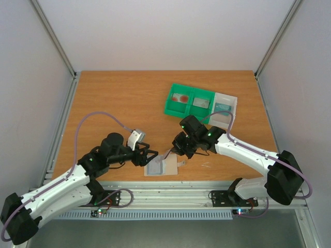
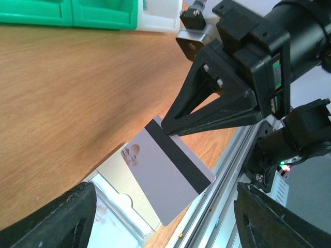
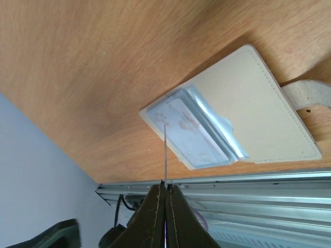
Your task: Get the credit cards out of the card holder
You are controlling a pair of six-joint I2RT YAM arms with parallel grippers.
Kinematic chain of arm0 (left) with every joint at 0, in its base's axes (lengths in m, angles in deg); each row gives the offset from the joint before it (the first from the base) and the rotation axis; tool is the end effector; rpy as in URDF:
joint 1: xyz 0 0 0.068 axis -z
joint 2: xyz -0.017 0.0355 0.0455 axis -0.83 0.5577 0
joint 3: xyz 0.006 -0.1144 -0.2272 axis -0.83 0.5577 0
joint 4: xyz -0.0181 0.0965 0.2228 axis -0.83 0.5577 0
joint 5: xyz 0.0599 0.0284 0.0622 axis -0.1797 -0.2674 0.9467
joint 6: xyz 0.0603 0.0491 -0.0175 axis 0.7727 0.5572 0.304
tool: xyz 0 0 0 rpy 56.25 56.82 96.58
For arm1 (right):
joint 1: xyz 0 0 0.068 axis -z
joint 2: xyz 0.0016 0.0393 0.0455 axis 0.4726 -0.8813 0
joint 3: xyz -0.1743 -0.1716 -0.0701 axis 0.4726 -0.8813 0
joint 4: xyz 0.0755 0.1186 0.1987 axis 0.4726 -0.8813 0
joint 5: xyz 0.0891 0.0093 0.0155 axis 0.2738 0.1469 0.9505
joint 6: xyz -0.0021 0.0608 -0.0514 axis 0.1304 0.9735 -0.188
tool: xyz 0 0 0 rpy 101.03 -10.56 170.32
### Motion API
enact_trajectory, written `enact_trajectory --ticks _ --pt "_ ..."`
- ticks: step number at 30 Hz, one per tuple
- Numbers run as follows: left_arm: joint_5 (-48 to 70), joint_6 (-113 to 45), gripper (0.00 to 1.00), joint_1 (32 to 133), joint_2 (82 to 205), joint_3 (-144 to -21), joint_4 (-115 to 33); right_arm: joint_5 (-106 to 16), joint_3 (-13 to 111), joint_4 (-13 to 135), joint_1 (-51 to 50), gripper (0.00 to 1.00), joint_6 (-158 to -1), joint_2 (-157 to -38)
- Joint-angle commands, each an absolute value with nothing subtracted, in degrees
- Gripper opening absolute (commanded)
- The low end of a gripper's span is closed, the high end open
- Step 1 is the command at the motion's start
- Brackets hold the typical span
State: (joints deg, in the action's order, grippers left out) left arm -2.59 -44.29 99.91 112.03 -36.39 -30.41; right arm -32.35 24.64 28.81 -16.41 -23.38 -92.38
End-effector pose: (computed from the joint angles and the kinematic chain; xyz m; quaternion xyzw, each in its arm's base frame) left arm 0.1268 -0.1570 0.2098 0.2549 0.8010 -0.4170 0.3458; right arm 0.1721 0.2033 0.1967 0.0994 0.9398 0.3257 0.0283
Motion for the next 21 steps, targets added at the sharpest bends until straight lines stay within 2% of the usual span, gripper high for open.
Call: enact_trajectory --ticks 1,14,18,21 --pt "-2.84 -41.93 0.74 100.76 115.67 -36.52 -34.11 -29.64 26.51 30.16 -14.54 0.01 -19.33 -93.96" --pt "7.91 -38.49 0.73 108.76 123.90 -40.66 -31.93 -29.84 29.74 29.32 -14.11 0.01 -19.68 -94.51" --pt "9.69 -38.55 0.63 109.31 125.03 -41.37 -31.78 -29.90 29.18 29.11 -14.08 0.01 -19.79 -94.03" --pt "11.51 -38.63 0.47 109.36 124.68 -41.71 -30.92 -29.89 28.24 29.81 -14.11 0.01 -19.83 -93.35"
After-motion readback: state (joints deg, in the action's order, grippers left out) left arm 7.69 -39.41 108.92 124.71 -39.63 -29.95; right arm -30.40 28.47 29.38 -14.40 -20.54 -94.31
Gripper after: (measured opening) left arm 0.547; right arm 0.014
